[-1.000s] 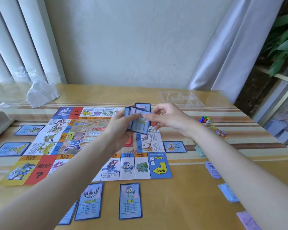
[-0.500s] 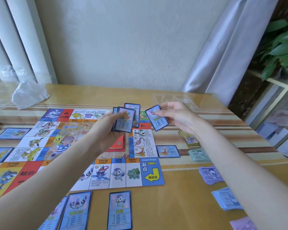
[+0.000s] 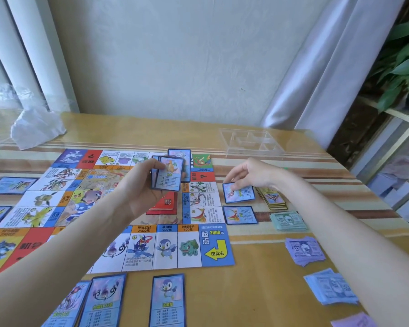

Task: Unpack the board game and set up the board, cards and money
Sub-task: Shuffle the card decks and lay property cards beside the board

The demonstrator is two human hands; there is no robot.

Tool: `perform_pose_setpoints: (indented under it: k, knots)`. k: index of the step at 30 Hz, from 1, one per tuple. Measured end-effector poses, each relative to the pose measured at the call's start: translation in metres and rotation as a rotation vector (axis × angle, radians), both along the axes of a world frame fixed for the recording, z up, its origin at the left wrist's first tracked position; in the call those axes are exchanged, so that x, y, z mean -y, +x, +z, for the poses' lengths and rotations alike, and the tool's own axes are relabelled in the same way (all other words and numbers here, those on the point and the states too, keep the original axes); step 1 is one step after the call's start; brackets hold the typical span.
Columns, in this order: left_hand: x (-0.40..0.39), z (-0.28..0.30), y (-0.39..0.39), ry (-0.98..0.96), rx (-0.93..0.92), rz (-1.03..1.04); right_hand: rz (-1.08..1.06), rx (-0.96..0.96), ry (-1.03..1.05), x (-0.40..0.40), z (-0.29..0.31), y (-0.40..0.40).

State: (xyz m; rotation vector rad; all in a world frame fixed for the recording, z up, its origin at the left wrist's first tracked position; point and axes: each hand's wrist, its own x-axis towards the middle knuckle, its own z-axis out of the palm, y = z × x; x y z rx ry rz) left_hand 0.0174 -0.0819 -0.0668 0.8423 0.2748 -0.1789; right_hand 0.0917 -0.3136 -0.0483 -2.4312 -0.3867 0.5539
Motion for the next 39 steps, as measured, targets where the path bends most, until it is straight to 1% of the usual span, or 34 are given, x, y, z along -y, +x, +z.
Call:
perform_pose_setpoints:
  k: [4,6,11,15,17,18,20,21,23,24,26,27,29,31,36,39]
  knots:
    - [-0.002,0.000,0.000,0.016,-0.009,0.008,-0.013,-0.053,0.024,-0.004,-0.007,-0.002]
    - [-0.001,0.001,-0.001,0.024,-0.006,-0.001,-0.034,-0.045,0.037,-0.005,-0.011,-0.004]
    - [0.003,0.002,-0.005,-0.001,-0.011,-0.020,-0.029,0.023,0.015,-0.006,-0.018,-0.007]
    - [0.006,0.001,-0.007,-0.051,0.025,-0.020,0.014,0.117,-0.138,-0.008,-0.015,-0.010]
    - [0.006,0.002,-0.008,-0.080,0.043,-0.017,-0.006,0.206,-0.143,-0.012,-0.013,-0.011]
    - [0.006,0.002,-0.008,-0.094,0.048,-0.013,-0.042,0.267,-0.087,-0.014,-0.011,-0.010]
    - [0.007,0.002,-0.008,-0.118,0.054,-0.002,-0.126,0.350,0.104,-0.021,-0.005,-0.012]
    - [0.008,0.002,-0.008,-0.128,0.054,0.005,-0.145,0.336,0.204,-0.025,-0.001,-0.014]
    - [0.011,0.003,-0.007,-0.131,0.059,0.028,-0.113,0.191,0.365,-0.037,0.008,-0.022]
    - [0.013,0.005,-0.006,-0.119,0.068,0.048,-0.076,0.125,0.387,-0.043,0.011,-0.026]
    - [0.020,0.011,-0.002,-0.070,0.108,0.086,-0.022,0.105,0.360,-0.058,0.012,-0.030]
    - [0.023,0.015,0.000,-0.035,0.136,0.097,-0.025,0.125,0.377,-0.064,0.012,-0.030]
    - [0.028,0.023,0.003,0.020,0.193,0.099,-0.091,0.148,0.485,-0.073,0.011,-0.028]
    - [0.029,0.028,0.005,0.043,0.223,0.089,-0.136,0.120,0.563,-0.074,0.012,-0.027]
    - [0.025,0.024,0.006,0.037,0.180,0.053,-0.155,-0.014,0.709,-0.068,0.012,-0.027]
    - [0.010,0.032,0.011,0.050,0.175,0.137,-0.231,0.041,0.775,-0.063,0.015,-0.018]
